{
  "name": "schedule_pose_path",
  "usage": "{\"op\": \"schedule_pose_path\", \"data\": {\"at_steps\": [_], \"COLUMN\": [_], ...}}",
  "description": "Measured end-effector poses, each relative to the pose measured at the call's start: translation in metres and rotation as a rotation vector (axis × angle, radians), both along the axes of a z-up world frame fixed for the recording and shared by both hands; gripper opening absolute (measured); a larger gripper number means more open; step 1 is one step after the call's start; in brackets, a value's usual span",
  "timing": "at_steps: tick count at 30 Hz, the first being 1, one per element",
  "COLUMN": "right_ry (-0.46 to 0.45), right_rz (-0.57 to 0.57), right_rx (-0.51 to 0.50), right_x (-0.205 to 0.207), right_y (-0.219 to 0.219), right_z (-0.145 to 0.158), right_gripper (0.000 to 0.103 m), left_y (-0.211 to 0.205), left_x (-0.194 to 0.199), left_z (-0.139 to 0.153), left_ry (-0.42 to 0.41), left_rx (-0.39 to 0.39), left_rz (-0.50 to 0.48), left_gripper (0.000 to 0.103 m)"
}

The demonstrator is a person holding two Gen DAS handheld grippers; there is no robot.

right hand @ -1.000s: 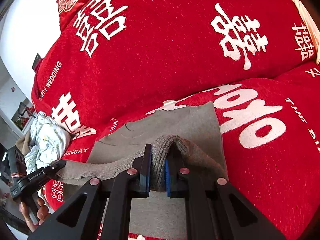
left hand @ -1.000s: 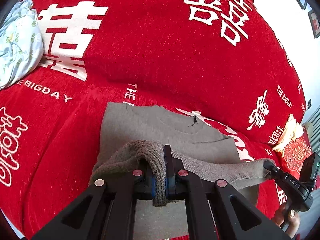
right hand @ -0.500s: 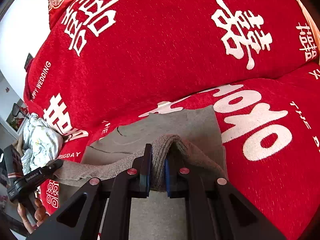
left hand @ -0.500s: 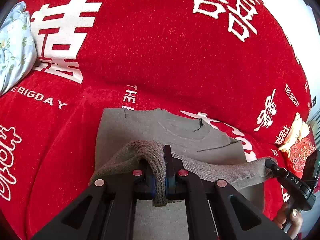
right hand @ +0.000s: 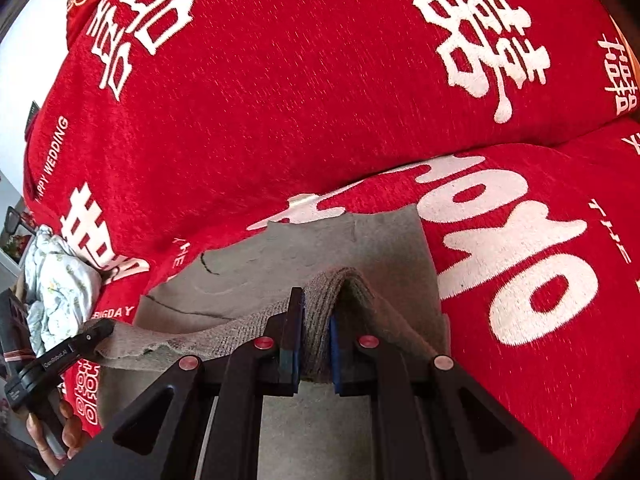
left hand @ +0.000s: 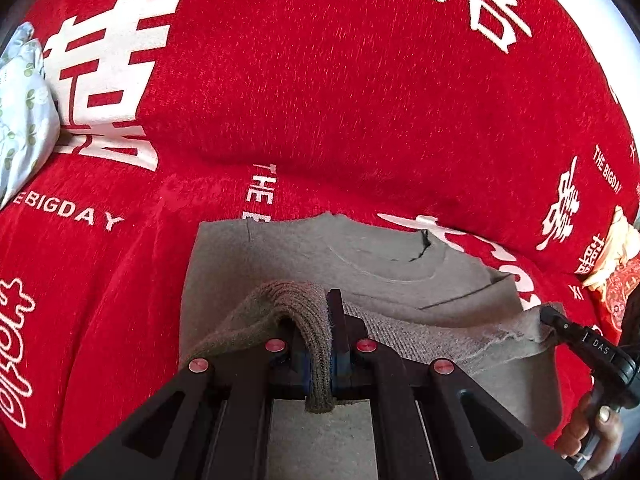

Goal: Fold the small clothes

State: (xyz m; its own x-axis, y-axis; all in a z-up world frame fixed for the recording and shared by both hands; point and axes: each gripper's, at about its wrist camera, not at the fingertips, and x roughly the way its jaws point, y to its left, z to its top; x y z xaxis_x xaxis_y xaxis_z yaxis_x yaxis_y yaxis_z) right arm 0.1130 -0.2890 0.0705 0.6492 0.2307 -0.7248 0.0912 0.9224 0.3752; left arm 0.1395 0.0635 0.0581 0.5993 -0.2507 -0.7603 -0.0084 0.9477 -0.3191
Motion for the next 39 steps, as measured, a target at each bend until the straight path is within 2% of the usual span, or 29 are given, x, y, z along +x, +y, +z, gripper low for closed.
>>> {"op": "schedule_pose_path", "data": {"at_steps": [13, 26, 39], "right_ry": [0.051, 0.069, 0.106], "right_rz": [-0.02, -0.038, -0.05], "right_rx": [-0.018, -0.016, -0.018], "right_x": [0.029, 0.051, 0.068], "right_y": [-0.002, -0.007, -0.006], "right_z": [-0.019, -0.023, -0.041], "right_gripper": [0.012, 0.012, 0.012], "left_y": [0.0, 0.0, 0.002], "left_x": [0.036, 0.062, 0.089], "left_z": [-0.027, -0.032, -0.064], "left_ry": [0.072, 0.102, 0.262], "left_rx": [0.007, -0.01, -0.044], "left_rz": [0.001, 0.012, -0.012], "left_gripper": [0.007, 0.007, 0.008]}}
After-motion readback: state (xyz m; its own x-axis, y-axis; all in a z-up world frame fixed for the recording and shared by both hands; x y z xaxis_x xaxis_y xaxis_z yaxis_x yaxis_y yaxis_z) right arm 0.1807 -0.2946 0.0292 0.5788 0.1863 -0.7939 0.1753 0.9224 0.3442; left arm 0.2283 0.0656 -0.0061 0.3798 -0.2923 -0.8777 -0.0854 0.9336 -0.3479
